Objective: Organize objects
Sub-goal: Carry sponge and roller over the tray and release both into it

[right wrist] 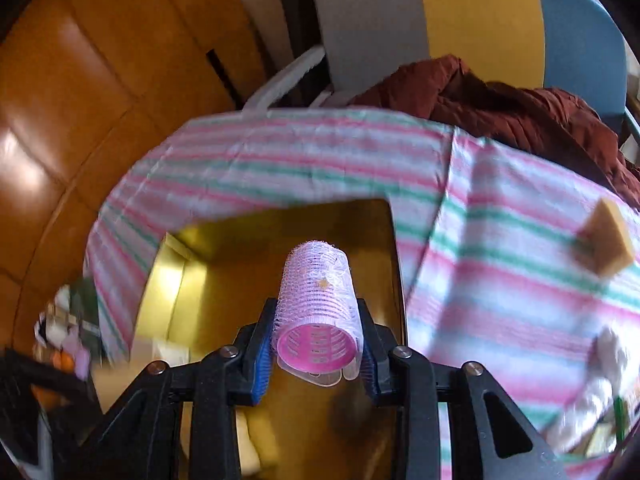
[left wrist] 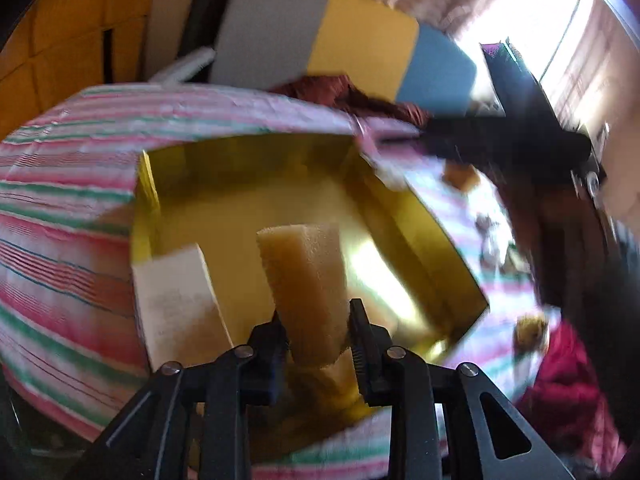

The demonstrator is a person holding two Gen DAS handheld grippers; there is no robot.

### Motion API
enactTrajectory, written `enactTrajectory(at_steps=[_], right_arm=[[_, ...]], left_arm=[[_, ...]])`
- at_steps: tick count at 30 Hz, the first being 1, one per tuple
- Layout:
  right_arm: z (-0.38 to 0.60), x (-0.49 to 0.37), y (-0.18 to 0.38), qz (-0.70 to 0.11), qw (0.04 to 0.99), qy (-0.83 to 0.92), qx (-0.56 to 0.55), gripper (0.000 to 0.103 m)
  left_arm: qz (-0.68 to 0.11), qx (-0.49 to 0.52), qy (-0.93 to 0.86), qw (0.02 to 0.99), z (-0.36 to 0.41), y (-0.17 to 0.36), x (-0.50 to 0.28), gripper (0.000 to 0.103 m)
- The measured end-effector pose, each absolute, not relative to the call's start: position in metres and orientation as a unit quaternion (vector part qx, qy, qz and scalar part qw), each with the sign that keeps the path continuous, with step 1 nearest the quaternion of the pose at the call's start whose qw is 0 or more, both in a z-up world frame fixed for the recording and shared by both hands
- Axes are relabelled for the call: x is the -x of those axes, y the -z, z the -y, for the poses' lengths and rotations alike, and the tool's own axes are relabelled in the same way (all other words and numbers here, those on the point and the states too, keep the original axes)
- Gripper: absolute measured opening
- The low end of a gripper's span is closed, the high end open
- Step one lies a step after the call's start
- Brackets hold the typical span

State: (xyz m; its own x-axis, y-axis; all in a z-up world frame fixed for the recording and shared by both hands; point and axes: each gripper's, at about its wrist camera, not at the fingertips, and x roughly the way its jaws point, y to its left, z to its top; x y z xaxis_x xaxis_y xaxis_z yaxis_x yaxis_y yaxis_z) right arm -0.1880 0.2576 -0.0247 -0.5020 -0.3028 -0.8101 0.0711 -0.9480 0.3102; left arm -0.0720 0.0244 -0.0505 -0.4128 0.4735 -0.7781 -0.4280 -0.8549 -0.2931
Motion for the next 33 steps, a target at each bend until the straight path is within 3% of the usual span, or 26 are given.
enactTrajectory(at_steps=[1,4,6,15,18,21,33], right_arm=[[-0.258,0.193,0.024,0.123,0.104,0.859,-0.486,0.050],[-0.266,0.200,0.023,0.136,0.090,0.861,-0.482,0.052],[-0.273,0.193,0.025,0.143,0.084,0.860,-0.483,0.052],[-0.287,0.140,0.041,0.150,0.066,0.855,-0.492,0.052],[-0.288,0.120,0.041,0.140,0.062,0.858,-0.490,0.054],[-0.287,0.101,0.040,0.121,0.055,0.864,-0.486,0.070],[-0.281,0.048,0.039,0.076,0.038,0.878,-0.472,0.074]], left_arm=[[0.020,0.474,-0.838,0.270,-0.025,0.053,0.068,0.038],[0.022,0.467,-0.847,0.255,-0.020,0.053,0.060,0.063],[0.041,0.456,-0.855,0.243,-0.009,0.048,0.059,0.068],[0.097,0.426,-0.876,0.205,0.014,0.032,0.065,0.070],[0.086,0.418,-0.885,0.188,0.005,0.026,0.062,0.074],[0.070,0.401,-0.898,0.163,-0.003,0.019,0.055,0.087],[-0.002,0.357,-0.926,0.124,-0.033,0.004,0.027,0.091]])
